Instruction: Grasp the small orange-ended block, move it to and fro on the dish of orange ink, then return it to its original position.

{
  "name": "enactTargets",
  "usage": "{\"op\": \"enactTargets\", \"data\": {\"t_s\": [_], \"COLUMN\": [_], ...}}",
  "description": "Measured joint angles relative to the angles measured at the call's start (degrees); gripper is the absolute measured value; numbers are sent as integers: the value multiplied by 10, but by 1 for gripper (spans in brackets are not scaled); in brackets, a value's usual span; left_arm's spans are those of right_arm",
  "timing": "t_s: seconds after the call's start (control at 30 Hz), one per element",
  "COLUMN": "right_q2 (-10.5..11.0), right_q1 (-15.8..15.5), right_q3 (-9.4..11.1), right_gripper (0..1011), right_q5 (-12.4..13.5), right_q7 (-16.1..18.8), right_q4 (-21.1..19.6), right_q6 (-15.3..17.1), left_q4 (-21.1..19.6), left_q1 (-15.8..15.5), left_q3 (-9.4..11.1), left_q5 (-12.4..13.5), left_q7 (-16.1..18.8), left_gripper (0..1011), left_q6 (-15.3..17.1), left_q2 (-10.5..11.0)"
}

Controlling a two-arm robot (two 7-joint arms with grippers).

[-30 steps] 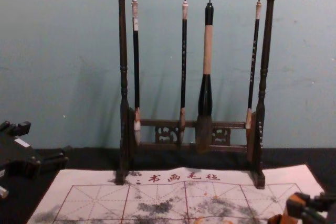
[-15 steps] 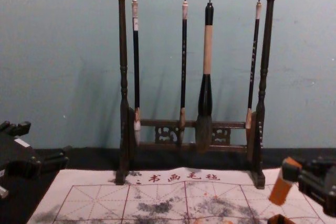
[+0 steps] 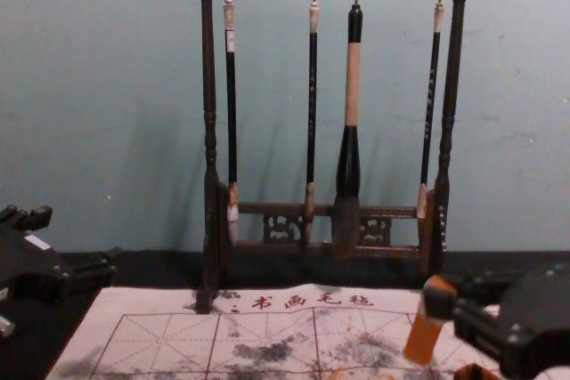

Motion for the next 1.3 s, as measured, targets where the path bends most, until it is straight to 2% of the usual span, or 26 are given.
{"op": "enactTargets", "data": {"t_s": [0.47, 0.77, 1.03, 1.3], "right_q2": [20, 22, 13, 3], "right_q1": [14, 27, 41, 53], "right_q3": [-49, -76, -86, -87], "right_gripper": [87, 87, 86, 87], "right_q5": [-19, -32, -41, -42], "right_q7": [31, 39, 35, 28], "right_q4": [1, 7, 24, 42], "right_q6": [8, 15, 22, 29], "left_q4": [0, 0, 0, 0], "left_q1": [0, 0, 0, 0], "left_q3": [0, 0, 0, 0], "left_q5": [0, 0, 0, 0], "left_q7": [0, 0, 0, 0], "left_gripper": [1001, 1001, 1001, 1001], "left_q6": [0, 0, 0, 0], "left_q2": [0, 0, 0, 0]}}
